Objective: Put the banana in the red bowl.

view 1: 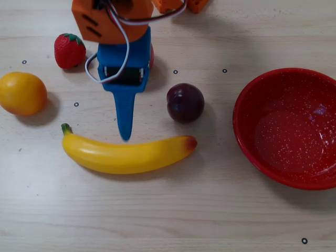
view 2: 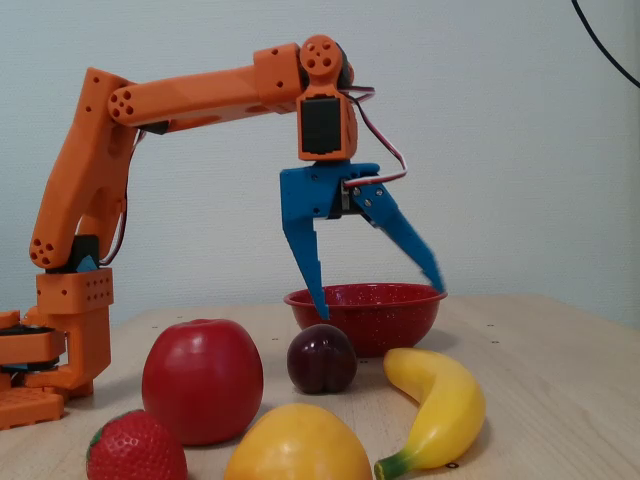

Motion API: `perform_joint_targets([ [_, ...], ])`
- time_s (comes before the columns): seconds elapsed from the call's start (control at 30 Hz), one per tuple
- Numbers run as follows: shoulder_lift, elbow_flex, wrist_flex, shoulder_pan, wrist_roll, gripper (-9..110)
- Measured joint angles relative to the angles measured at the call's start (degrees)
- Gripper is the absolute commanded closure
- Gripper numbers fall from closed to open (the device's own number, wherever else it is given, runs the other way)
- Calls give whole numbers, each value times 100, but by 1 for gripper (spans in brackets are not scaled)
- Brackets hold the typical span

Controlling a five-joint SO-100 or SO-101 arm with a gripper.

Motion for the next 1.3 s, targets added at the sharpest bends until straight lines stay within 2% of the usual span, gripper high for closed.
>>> perform_joint_targets([
  [0.1,-185,-44,-378,18,44,48],
  [0.4,-984,-308,-1187,9,325,43],
  [0.83,-1907,-686,-1635,18,396,43],
  [1.3,-2188,-844,-2109,26,431,43],
])
